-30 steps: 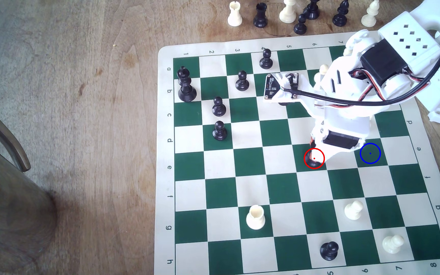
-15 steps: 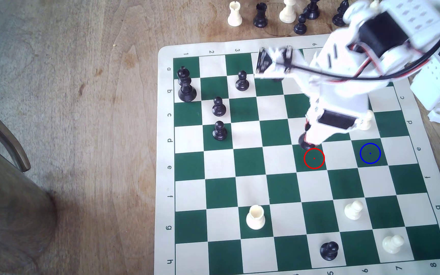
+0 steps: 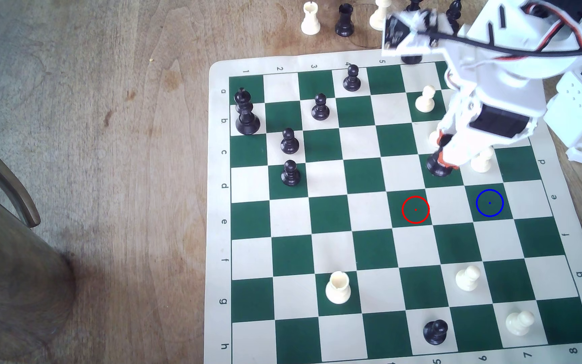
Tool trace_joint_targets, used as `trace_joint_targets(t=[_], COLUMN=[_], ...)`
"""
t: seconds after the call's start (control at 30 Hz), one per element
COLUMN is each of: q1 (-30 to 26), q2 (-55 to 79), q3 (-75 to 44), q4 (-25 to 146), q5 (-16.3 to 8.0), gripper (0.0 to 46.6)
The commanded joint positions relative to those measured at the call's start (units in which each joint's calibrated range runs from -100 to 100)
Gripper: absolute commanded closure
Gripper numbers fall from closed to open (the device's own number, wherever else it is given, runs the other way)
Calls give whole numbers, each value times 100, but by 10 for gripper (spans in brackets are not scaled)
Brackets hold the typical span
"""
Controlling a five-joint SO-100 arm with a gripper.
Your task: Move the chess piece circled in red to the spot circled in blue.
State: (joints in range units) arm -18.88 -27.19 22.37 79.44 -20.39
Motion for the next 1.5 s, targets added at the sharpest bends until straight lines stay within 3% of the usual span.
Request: trace_joint_targets(t=[0.0, 0.33, 0.6, 1.47], q1=[-79, -142, -619, -1112], q2=[-889, -1746, -1746, -1186], q3=[936, 2931, 3883, 4073], q4=[-213, -819, -1351, -1867], q5=[-44, -78, -317, -400], gripper=[464, 464, 464, 464])
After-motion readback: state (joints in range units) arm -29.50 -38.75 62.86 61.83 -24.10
